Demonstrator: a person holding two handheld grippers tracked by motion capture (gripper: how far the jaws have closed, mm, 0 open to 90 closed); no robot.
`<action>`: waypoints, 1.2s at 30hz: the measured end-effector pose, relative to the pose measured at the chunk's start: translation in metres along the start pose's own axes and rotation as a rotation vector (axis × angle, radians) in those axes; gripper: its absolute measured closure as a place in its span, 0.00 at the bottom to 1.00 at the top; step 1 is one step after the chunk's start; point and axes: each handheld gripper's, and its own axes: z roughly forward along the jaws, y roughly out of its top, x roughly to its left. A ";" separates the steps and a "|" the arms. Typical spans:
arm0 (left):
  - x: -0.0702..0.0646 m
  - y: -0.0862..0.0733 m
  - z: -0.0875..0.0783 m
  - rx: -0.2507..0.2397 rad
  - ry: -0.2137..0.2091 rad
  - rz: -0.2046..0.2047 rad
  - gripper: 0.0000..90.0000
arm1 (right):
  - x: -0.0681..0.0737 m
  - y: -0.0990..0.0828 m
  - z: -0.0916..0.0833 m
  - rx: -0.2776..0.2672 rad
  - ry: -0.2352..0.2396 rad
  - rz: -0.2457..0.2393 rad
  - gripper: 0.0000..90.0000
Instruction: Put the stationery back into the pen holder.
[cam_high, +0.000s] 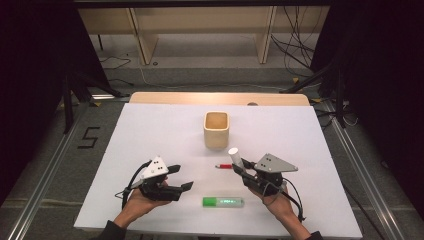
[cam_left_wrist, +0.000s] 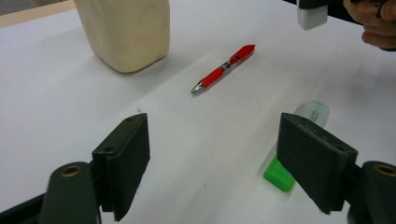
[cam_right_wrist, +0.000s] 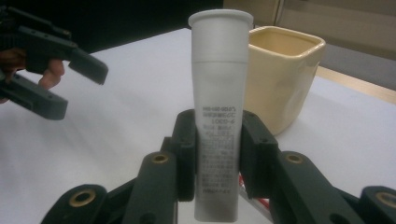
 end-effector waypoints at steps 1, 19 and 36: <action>0.001 -0.001 -0.001 0.005 0.005 0.007 0.28 | -0.002 0.001 0.001 0.001 0.001 0.002 0.79; 0.001 -0.006 -0.007 -0.006 -0.010 0.003 0.20 | -0.022 0.029 0.028 -0.020 0.018 0.087 0.79; -0.009 -0.004 -0.008 0.012 -0.033 -0.005 0.19 | -0.043 0.060 0.055 -0.043 0.013 0.188 0.79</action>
